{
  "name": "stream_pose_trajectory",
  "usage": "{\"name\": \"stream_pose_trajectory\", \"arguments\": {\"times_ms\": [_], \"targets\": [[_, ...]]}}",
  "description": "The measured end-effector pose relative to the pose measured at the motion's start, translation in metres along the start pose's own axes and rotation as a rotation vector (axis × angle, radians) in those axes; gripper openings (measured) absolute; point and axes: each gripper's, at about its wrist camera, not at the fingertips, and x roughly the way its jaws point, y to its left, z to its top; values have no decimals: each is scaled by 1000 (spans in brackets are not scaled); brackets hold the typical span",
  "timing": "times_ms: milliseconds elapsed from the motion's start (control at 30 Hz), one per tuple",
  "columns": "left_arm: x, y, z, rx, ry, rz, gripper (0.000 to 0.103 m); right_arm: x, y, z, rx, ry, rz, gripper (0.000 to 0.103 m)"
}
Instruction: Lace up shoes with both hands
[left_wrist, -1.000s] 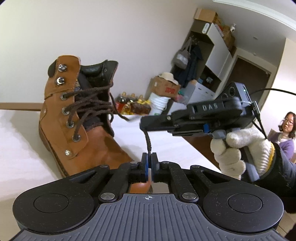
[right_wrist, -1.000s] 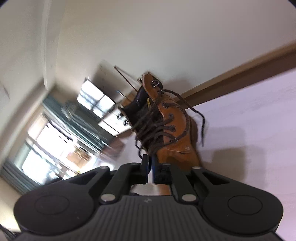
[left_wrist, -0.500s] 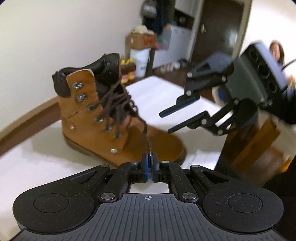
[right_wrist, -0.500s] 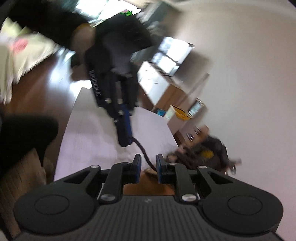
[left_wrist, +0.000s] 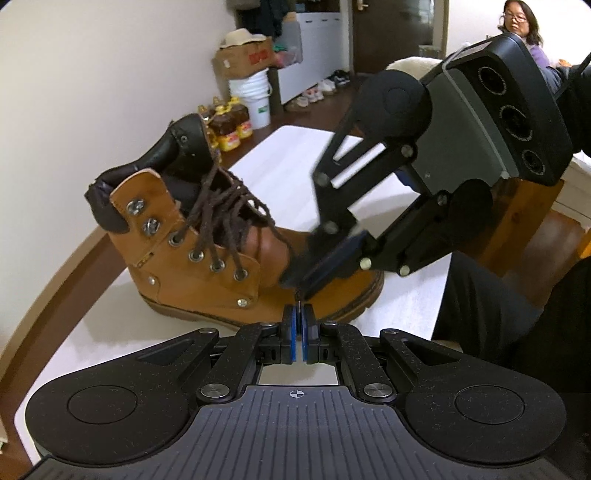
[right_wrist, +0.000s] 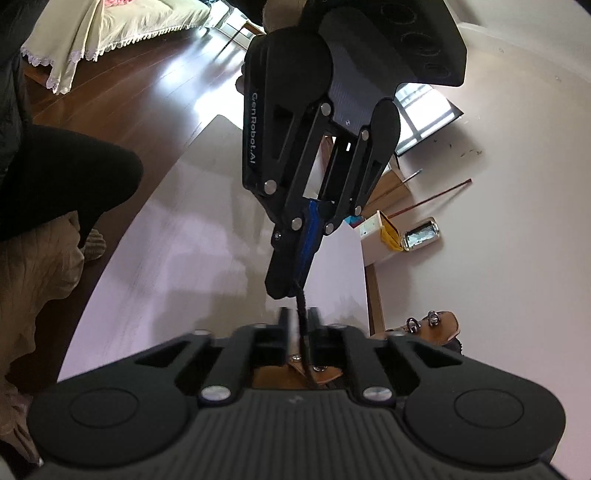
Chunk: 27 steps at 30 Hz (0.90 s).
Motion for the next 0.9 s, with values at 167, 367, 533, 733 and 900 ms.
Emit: {"name": "stream_pose_trajectory", "arguments": {"times_ms": [167, 367, 533, 733, 900], "targets": [[-8, 11, -5, -82, -74, 45, 8, -6, -12, -1, 179, 33, -79, 3], [-25, 30, -17, -189, -197, 157, 13, -11, -71, -17, 612, 91, -79, 3], [-28, 34, -23, -197, -268, 305, 13, -2, -109, -14, 837, 168, -34, 3], [-20, 36, -23, -151, -337, 380, 16, 19, -127, -9, 1008, 293, 34, 3], [-13, 38, -28, -122, -397, 324, 23, 38, -137, -8, 1082, 413, 67, 3]]}}
